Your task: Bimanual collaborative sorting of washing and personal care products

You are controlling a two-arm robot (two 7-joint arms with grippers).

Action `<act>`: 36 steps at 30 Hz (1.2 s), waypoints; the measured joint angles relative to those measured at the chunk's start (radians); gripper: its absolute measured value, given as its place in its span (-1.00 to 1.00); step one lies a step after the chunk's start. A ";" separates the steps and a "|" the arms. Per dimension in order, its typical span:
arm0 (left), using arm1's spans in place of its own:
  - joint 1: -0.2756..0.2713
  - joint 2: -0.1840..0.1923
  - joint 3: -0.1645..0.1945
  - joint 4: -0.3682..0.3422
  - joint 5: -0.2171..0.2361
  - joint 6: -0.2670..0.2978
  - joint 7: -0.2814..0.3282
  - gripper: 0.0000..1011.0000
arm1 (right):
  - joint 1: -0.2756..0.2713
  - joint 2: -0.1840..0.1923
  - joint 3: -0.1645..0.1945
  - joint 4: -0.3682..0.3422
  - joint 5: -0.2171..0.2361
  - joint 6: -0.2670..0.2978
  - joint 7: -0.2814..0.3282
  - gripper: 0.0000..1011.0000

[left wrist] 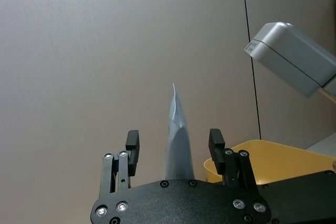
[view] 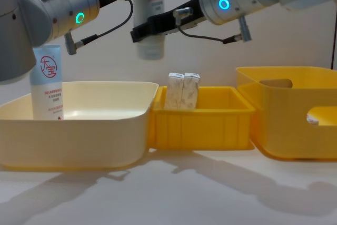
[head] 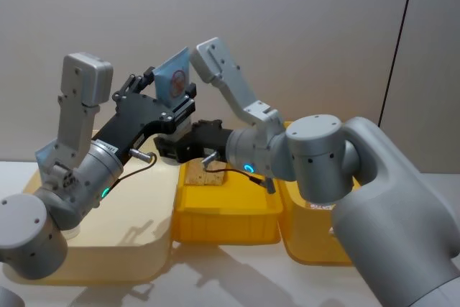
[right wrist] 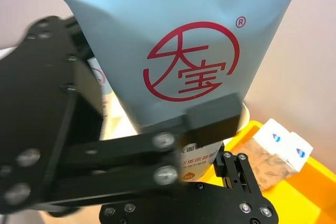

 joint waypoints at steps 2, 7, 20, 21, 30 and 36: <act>0.000 0.000 0.000 0.000 0.000 0.000 0.000 0.69 | 0.003 0.002 0.006 0.003 -0.001 0.003 -0.010 0.27; 0.000 0.000 0.000 0.000 0.000 0.000 0.000 0.94 | 0.008 0.008 0.027 0.009 -0.002 0.009 -0.035 0.27; 0.000 0.000 0.000 0.000 0.000 0.000 0.000 0.98 | 0.016 0.024 0.114 0.019 -0.003 0.024 -0.136 0.27; 0.000 0.000 0.000 0.000 0.000 0.000 0.000 0.98 | 0.017 0.024 0.119 0.020 -0.003 0.025 -0.144 0.27; 0.000 0.000 0.000 0.000 0.000 0.000 0.000 0.98 | 0.036 0.036 0.183 0.037 -0.013 0.047 -0.225 0.27; 0.000 0.000 0.000 0.000 0.000 0.000 0.000 0.98 | 0.064 0.048 0.216 0.067 -0.024 0.083 -0.273 0.27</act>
